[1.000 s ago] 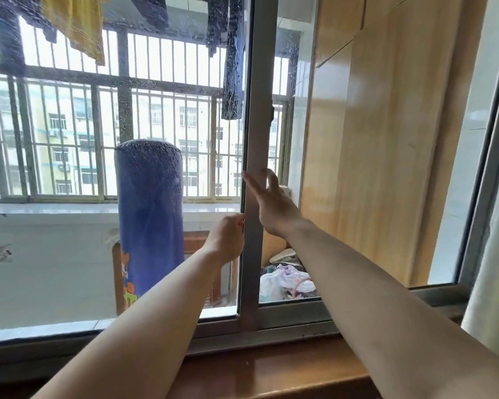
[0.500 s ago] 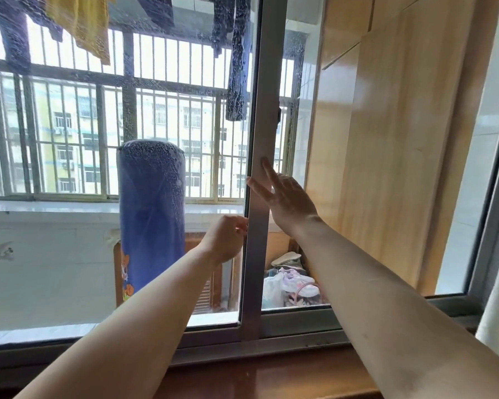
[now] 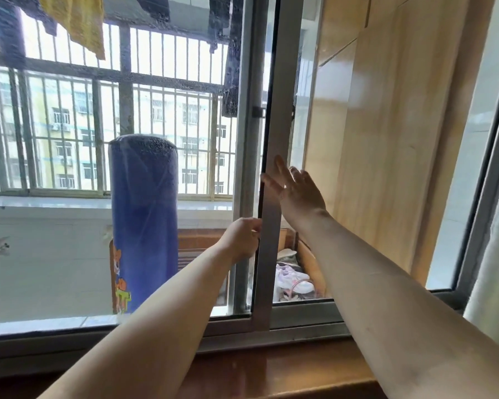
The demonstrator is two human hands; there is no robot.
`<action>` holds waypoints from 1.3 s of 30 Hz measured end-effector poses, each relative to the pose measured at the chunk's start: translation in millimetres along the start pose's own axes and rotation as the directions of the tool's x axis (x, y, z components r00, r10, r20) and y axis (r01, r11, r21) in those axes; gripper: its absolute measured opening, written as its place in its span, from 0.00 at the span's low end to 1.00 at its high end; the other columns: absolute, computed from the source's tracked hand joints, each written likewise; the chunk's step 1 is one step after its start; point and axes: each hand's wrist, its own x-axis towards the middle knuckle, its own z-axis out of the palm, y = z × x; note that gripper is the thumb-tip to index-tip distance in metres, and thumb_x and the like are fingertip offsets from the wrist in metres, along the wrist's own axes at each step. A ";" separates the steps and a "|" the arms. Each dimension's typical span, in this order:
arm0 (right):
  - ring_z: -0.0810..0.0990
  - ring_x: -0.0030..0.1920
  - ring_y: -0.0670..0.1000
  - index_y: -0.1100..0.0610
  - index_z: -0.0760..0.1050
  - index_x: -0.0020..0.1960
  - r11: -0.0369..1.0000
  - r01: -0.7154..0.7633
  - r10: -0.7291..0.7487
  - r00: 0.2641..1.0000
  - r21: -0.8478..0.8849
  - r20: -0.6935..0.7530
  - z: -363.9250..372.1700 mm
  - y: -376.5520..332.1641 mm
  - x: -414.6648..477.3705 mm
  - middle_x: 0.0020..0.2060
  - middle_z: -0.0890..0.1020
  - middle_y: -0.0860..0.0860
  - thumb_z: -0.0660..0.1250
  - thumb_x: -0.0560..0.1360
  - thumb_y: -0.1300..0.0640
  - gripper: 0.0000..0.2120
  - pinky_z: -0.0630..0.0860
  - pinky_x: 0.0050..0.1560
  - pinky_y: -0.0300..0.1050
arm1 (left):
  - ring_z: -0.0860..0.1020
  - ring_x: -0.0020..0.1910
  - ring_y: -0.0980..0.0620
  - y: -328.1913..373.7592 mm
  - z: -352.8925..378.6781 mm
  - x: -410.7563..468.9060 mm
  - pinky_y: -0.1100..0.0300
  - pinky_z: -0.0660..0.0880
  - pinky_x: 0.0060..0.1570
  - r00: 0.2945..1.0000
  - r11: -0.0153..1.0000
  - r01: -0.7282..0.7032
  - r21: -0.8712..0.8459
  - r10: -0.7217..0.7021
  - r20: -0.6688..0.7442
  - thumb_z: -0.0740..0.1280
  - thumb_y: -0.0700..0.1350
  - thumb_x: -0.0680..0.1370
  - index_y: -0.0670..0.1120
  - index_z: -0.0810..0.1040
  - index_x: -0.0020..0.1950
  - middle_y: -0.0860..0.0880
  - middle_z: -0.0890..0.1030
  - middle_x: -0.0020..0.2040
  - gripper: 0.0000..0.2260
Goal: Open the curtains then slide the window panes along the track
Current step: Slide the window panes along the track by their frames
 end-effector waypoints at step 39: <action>0.27 0.74 0.54 0.43 0.23 0.73 0.991 0.081 -0.078 0.996 0.107 -0.031 -40.7 -192.8 55.5 0.69 0.21 0.52 0.73 0.70 0.52 0.58 0.35 0.72 0.69 | 0.29 0.75 0.40 -115.8 -202.4 -73.0 0.31 0.38 0.70 0.911 0.677 0.298 0.673 0.008 -0.412 0.74 0.61 0.65 0.59 0.29 0.74 0.46 0.27 0.76 0.57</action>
